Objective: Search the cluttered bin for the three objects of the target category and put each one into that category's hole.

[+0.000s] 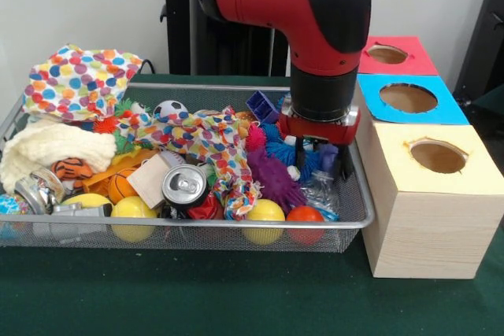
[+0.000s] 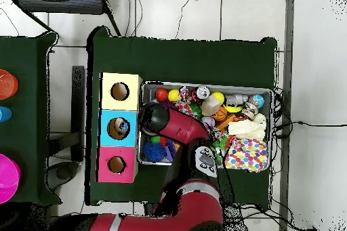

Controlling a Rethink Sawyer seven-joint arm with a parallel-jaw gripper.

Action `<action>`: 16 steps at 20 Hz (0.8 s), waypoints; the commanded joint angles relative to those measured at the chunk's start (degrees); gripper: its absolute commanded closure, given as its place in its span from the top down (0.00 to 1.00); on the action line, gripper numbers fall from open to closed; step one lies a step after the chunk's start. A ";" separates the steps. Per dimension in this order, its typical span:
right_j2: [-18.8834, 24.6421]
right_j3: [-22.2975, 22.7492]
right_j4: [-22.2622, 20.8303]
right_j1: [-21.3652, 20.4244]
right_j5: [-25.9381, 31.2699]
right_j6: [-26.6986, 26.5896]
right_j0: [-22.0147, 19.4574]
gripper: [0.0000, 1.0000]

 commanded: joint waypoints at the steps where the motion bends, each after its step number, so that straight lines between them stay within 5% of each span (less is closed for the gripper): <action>1: -0.49 -0.68 1.60 0.64 2.97 13.66 -0.51 1.00; 5: 3.46 3.57 3.29 0.44 -2.72 13.63 -2.90 1.00; 8: 11.14 8.70 4.86 0.48 -12.69 14.00 -7.60 1.00; 16: 21.05 14.25 4.60 -0.85 -20.49 16.03 -13.38 1.00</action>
